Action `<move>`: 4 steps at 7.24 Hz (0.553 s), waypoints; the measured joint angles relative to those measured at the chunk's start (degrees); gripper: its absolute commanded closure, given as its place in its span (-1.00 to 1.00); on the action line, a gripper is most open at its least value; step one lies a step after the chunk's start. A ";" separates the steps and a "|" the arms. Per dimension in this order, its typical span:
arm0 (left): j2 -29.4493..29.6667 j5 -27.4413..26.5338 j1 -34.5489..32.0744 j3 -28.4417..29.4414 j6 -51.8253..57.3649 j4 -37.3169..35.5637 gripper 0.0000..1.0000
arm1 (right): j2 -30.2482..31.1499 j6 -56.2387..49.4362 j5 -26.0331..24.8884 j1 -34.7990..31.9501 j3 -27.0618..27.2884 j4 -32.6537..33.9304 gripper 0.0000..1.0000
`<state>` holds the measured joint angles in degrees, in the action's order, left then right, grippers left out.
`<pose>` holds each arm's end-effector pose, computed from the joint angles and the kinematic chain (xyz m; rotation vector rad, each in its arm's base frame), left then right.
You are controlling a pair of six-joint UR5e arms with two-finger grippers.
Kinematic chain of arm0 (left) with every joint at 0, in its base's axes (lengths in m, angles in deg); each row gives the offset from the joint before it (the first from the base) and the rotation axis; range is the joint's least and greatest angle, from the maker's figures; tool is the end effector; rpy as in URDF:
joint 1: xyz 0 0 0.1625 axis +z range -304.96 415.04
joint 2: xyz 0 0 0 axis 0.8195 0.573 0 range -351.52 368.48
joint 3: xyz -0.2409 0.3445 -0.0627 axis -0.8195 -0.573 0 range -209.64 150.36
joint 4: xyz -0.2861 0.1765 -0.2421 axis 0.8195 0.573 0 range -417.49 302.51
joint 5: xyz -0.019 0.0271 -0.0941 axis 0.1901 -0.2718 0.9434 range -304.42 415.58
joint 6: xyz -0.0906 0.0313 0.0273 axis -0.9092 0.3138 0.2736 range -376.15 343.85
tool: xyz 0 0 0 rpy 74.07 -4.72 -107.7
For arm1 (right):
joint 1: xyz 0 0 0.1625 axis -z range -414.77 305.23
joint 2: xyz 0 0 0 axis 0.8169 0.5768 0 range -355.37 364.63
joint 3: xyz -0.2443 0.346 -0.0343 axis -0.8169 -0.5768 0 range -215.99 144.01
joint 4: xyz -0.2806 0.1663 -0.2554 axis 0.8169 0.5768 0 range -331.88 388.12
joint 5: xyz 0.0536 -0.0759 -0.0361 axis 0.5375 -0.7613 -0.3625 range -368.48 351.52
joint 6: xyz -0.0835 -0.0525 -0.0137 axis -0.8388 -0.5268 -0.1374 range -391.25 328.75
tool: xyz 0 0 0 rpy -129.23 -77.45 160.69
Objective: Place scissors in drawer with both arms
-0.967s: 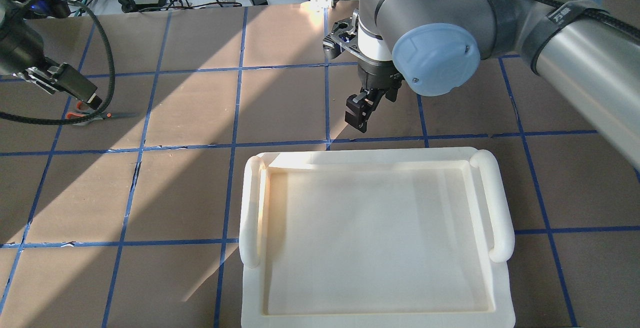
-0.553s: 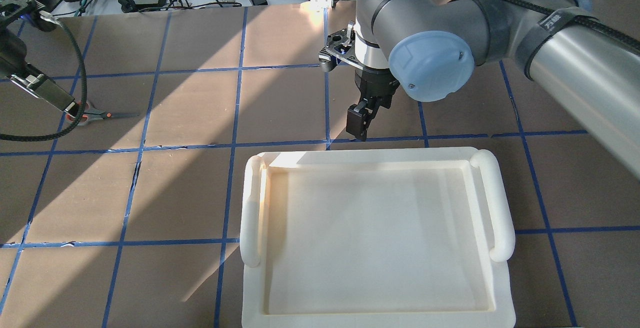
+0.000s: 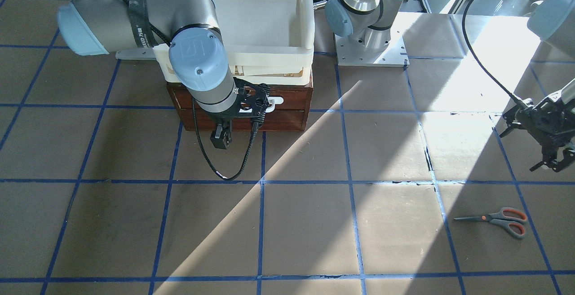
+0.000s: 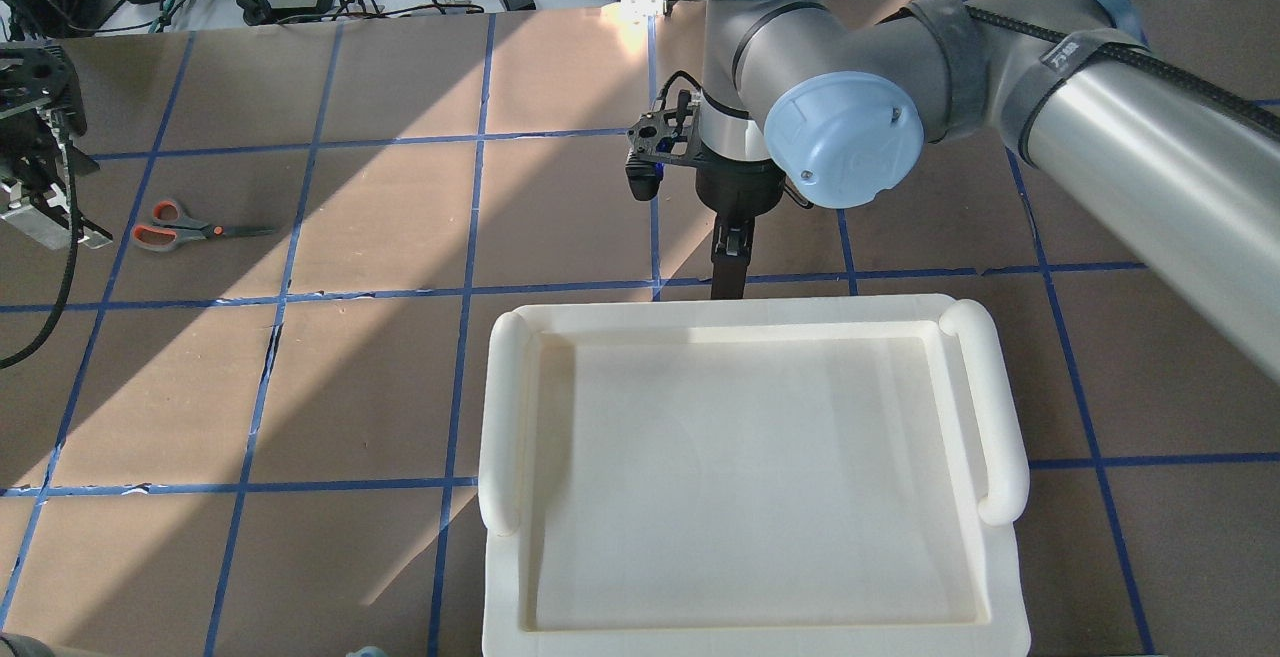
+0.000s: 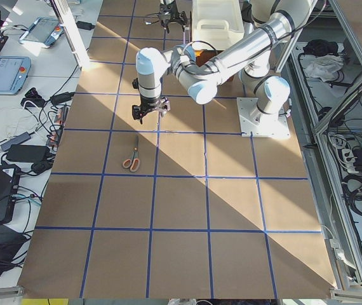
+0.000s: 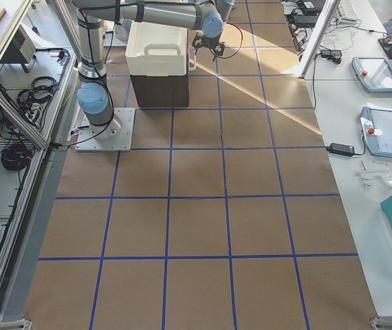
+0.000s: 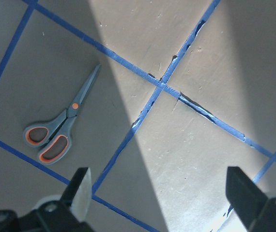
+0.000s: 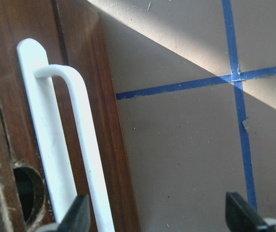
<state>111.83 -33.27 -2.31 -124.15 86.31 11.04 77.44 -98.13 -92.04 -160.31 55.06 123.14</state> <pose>0.1975 -0.5590 0.3625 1.7691 2.5339 -0.0661 0.2925 -0.5129 0.3265 -1.9169 2.2181 0.2348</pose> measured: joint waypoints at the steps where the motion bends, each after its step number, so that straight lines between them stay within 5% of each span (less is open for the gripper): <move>1: 2.66 0.07 0.65 0.02 4.13 -3.32 -1.00 | -0.74 -1.64 0.54 -0.17 -0.02 0.23 -1.00; 4: 10.12 0.60 0.98 0.44 11.42 -11.84 -1.00 | -1.47 -3.53 1.24 -0.40 -0.05 0.26 -1.00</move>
<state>121.95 -32.67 -1.32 -123.71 97.73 -0.80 75.97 -101.66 -90.81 -160.71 55.01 123.41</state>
